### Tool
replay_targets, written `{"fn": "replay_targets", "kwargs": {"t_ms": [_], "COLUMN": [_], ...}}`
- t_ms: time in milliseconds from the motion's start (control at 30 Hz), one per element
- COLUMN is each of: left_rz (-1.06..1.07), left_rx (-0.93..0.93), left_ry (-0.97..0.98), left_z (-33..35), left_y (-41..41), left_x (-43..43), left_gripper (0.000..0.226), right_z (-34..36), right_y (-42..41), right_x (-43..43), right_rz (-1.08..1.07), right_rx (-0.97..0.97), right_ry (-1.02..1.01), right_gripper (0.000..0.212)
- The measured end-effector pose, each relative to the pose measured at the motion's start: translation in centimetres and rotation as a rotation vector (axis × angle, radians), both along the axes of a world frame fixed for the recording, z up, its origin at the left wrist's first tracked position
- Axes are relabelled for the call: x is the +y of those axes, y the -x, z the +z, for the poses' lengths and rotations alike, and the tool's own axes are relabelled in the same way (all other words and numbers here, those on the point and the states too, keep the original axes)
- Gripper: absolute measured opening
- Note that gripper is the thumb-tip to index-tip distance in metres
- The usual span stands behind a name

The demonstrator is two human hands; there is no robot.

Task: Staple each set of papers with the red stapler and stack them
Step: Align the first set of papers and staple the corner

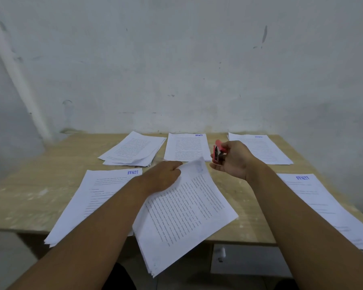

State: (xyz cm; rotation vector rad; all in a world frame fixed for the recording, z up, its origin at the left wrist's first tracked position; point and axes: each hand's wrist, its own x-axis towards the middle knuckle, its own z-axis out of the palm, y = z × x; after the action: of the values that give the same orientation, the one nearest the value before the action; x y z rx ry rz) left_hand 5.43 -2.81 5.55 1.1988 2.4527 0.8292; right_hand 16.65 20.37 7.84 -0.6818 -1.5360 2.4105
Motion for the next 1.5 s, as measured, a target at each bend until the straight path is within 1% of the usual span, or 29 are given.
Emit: {"fn": "replay_targets", "kwargs": {"t_ms": [33,100,167,200,267,300,400,467,533,667,800,933,1133,1333,1500], "left_rz": [-0.002,0.01,-0.004,-0.015,-0.02,-0.019,-0.047,-0.049,-0.057,-0.068,-0.068,-0.055,-0.083,-0.057,-0.056], "left_rx": [0.006,0.018,0.022,0.024,0.025,0.019,0.042,0.055,0.085,0.133,0.147,0.129,0.11,0.103,0.127], "left_ry": [0.011,0.04,0.074,0.1,0.133,0.147,0.175,0.172,0.16,0.153,0.09,0.099,0.102,0.119,0.125], "left_z": [0.0,0.0,-0.2,-0.3,-0.8,-1.1,-1.4,-1.7,-2.1,-2.6,-2.5,-2.6,-2.7,-2.7,-2.8], "left_y": [0.0,-0.1,0.3,0.6,1.2,1.5,1.4,1.1,1.0,0.8,0.5,0.6,0.4,0.3,0.3], "left_x": [0.0,0.0,0.1,0.2,0.3,0.4,0.5,0.5,0.6,0.8,0.8,0.8,0.8,1.3,1.6], "left_gripper": [0.043,0.044,0.036,0.028,0.018,0.018,0.03,0.041,0.045,0.038,0.042,0.03,0.036,0.036,0.035], "right_z": [0.1,0.3,0.3,0.2,0.0,0.1,0.5,0.9,0.9,0.2,-0.4,-1.2,-2.0,-2.4,-2.6], "right_y": [0.0,0.2,0.7,1.0,1.6,1.8,2.0,2.0,2.2,3.0,3.5,3.6,3.5,3.3,3.1], "right_x": [-0.2,-0.5,-0.6,-0.6,-0.7,-0.8,-1.6,-2.5,-3.3,-3.7,-3.9,-4.0,-3.8,-3.9,-4.3], "right_rz": [0.007,0.067,0.132,0.146,0.149,0.156,0.23,0.279,0.306,0.335,0.38,0.391,0.36,0.322,0.291], "right_rx": [0.013,0.039,0.058,0.062,0.053,0.035,-0.05,-0.09,-0.112,-0.12,-0.177,-0.182,-0.201,-0.187,-0.192], "right_ry": [-0.038,-0.153,-0.269,-0.321,-0.442,-0.517,-0.74,-0.841,-0.912,-0.932,-1.004,-0.98,-0.978,-0.959,-0.969], "right_gripper": [0.018,0.016,0.019,0.025,0.047,0.053,0.055,0.055,0.054,0.051,0.049,0.041,0.031,0.033,0.047]}}
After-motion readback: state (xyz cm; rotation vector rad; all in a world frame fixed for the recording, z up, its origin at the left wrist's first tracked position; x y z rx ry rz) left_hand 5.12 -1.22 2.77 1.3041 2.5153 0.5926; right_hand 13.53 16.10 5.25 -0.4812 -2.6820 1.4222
